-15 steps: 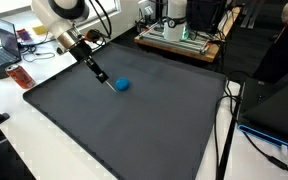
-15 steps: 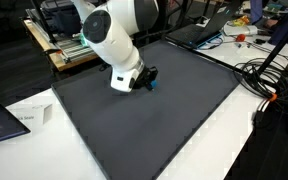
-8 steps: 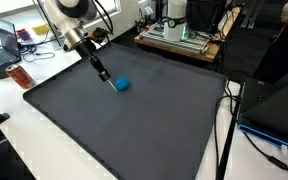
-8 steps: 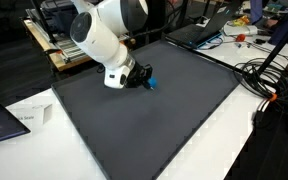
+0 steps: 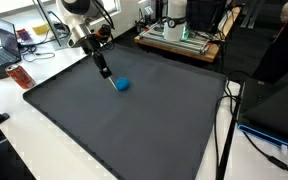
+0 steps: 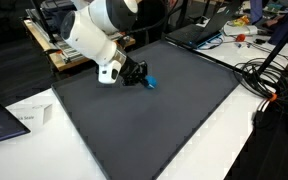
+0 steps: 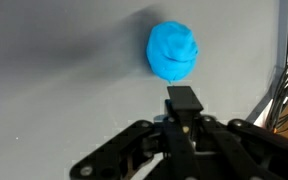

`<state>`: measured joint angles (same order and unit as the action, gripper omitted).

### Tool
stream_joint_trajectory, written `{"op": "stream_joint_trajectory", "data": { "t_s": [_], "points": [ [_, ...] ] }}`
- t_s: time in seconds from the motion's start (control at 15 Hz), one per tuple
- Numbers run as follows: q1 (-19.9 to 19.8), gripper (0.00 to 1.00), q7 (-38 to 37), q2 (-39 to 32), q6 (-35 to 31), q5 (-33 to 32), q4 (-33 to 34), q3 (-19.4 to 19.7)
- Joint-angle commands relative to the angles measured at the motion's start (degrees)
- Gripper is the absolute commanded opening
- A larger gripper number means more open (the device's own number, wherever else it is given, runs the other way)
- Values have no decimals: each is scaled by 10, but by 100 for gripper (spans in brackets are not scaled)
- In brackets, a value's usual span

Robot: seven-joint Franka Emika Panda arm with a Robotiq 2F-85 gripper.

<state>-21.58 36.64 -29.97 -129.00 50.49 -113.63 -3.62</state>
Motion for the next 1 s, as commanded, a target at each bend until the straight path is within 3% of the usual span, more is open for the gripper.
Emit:
{"op": "stream_joint_trajectory", "data": {
  "t_s": [0.0,0.47,0.93],
  "points": [
    [13,3,40,42,-20,49,-49,19],
    [43,3,82,90,-86,130,-99,34],
    [123,3,26,170,-223,106,-178,38]
  ]
}}
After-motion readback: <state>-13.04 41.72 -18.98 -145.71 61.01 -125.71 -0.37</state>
